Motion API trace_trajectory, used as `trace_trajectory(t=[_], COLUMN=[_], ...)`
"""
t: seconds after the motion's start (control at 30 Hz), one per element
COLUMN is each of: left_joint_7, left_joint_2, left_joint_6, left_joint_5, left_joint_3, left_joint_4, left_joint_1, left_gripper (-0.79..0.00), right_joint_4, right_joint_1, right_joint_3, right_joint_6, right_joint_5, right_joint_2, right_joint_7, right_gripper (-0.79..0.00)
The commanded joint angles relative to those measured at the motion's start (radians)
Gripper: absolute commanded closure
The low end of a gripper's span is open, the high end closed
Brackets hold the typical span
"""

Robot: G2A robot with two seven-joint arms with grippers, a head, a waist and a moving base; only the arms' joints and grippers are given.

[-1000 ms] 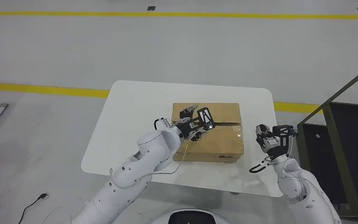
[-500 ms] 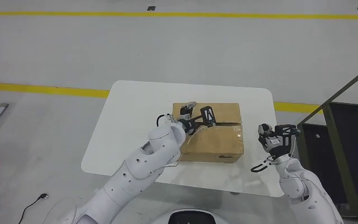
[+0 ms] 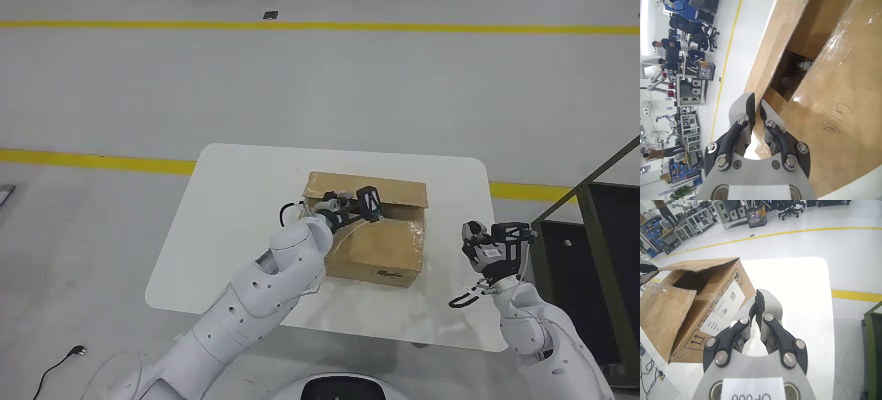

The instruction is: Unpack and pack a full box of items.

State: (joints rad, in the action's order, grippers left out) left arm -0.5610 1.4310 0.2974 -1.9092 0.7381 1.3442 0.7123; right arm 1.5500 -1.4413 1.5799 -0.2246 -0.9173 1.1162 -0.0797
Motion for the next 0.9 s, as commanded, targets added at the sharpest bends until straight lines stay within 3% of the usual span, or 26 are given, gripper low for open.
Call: trace_trajectory(t=[0.0, 0.43, 0.87], left_joint_7=[0.006, 0.049, -0.057], left_joint_2=[-0.002, -0.004, -0.032], left_joint_6=[0.005, 0.053, 0.213], left_joint_5=[-0.008, -0.062, -0.057], left_joint_3=[0.01, 0.043, 0.134], left_joint_4=[0.009, 0.055, 0.269], left_joint_1=[0.011, 0.048, 0.176], left_gripper=[0.0, 0.0, 0.0], right_joint_4=[0.0, 0.014, 0.057], right_joint_1=[0.0, -0.001, -0.018], right_joint_3=[0.001, 0.001, 0.025], right_joint_6=[0.0, -0.001, -0.02], right_joint_5=[0.002, 0.0, 0.017], right_joint_2=[0.001, 0.004, 0.003], right_joint_7=[-0.001, -0.004, -0.021], right_gripper=[0.0, 0.0, 0.0])
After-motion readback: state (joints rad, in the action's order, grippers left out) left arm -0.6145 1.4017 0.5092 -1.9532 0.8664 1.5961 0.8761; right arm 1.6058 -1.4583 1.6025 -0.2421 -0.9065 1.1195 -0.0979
